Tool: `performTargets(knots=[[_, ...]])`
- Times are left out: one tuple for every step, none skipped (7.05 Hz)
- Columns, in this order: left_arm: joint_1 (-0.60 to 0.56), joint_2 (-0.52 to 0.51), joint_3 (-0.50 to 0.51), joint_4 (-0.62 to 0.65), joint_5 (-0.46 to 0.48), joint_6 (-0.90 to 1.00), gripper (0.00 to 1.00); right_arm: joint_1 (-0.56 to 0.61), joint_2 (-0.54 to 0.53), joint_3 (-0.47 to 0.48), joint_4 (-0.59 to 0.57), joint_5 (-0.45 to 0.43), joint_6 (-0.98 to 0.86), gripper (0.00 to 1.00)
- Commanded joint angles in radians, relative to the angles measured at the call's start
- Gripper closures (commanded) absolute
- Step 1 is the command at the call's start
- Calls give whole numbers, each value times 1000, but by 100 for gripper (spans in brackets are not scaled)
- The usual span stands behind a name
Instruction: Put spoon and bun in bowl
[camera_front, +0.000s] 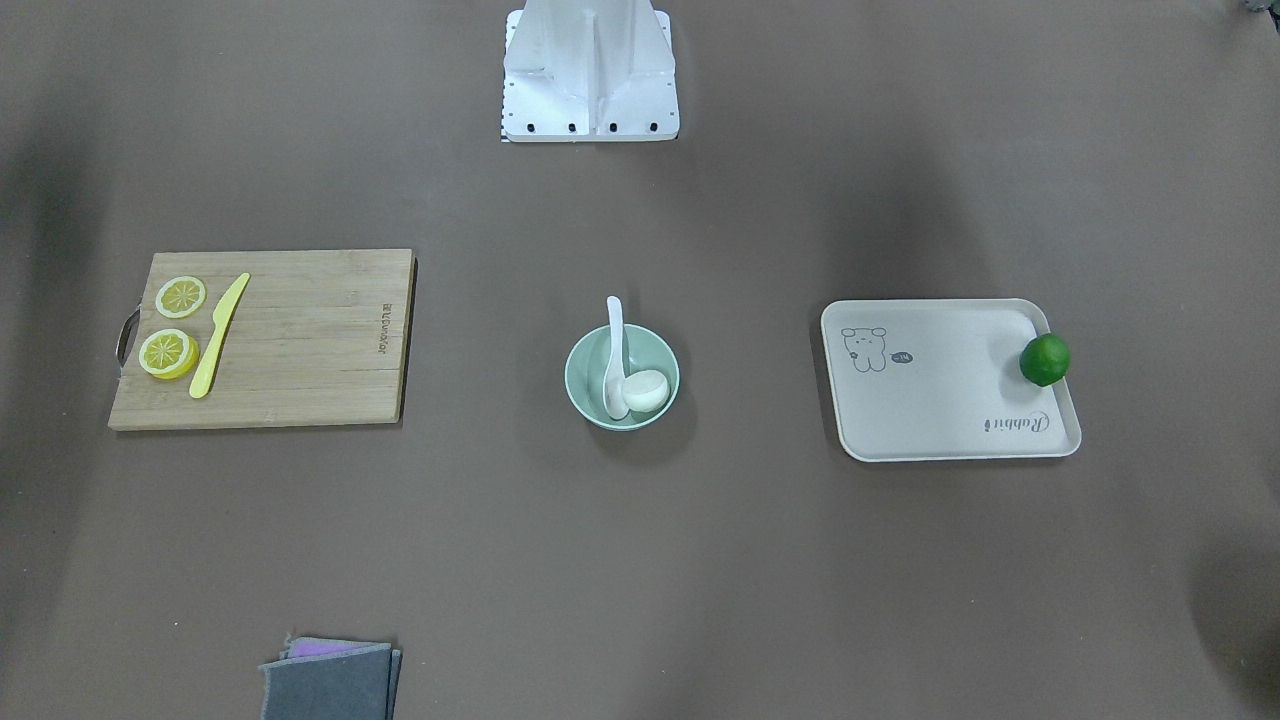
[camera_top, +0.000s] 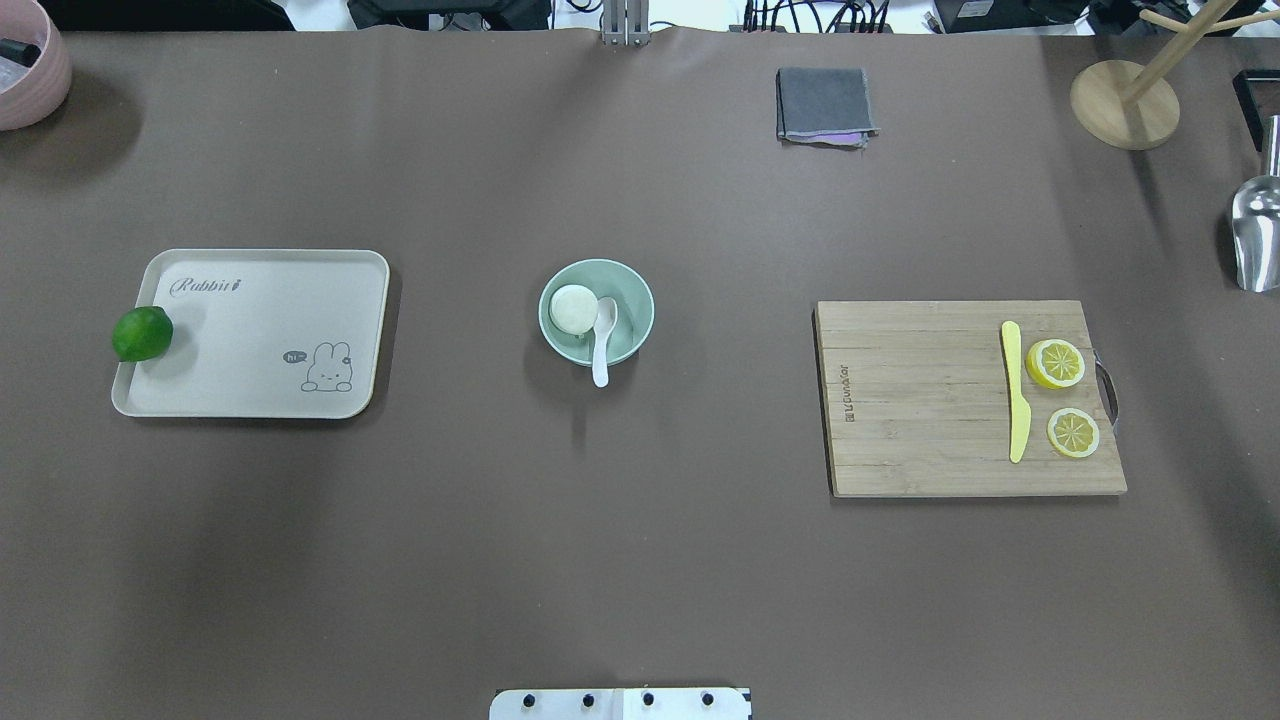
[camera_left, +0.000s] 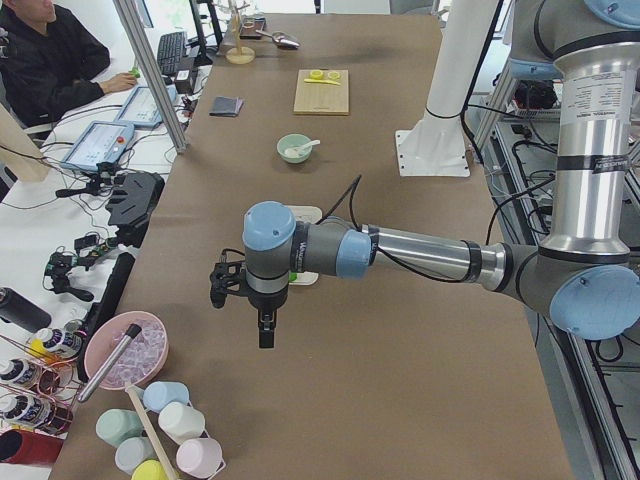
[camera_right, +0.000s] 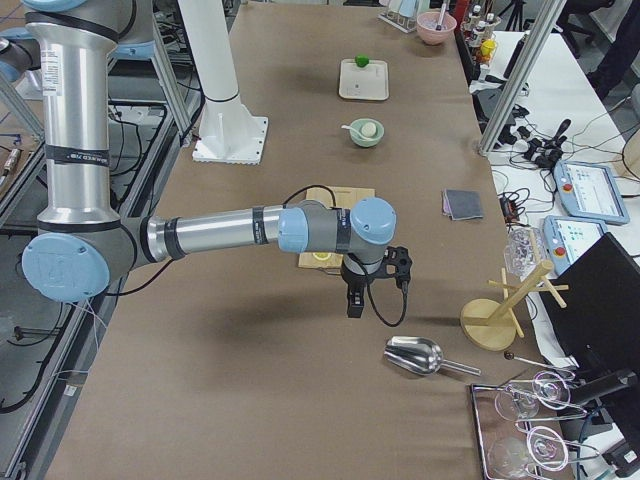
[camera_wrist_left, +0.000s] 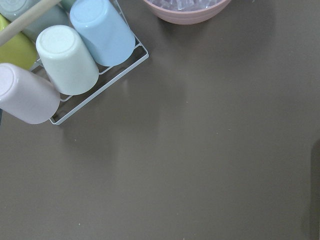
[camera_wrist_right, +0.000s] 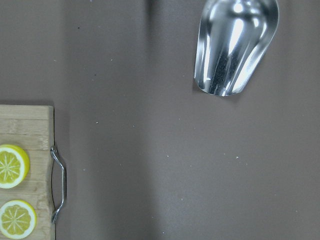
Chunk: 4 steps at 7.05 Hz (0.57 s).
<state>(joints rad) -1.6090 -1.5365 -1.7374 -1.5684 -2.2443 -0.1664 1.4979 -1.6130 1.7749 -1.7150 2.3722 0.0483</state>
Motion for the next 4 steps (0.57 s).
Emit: performTargets(knots=[[-3,25,12,-1,0,2,2,1,-10,-3,0,-2,-2,0],[-5,26,12,-1,0,-1,2,10,-28,-3,0,-2,-7,0],[-5,26,12,-1,0,-1,2,22,-48,-6,0,-4,-11,0],[-3,24,12,-1,0,-2,2,30,-62,-8,0,-11,-13,0]])
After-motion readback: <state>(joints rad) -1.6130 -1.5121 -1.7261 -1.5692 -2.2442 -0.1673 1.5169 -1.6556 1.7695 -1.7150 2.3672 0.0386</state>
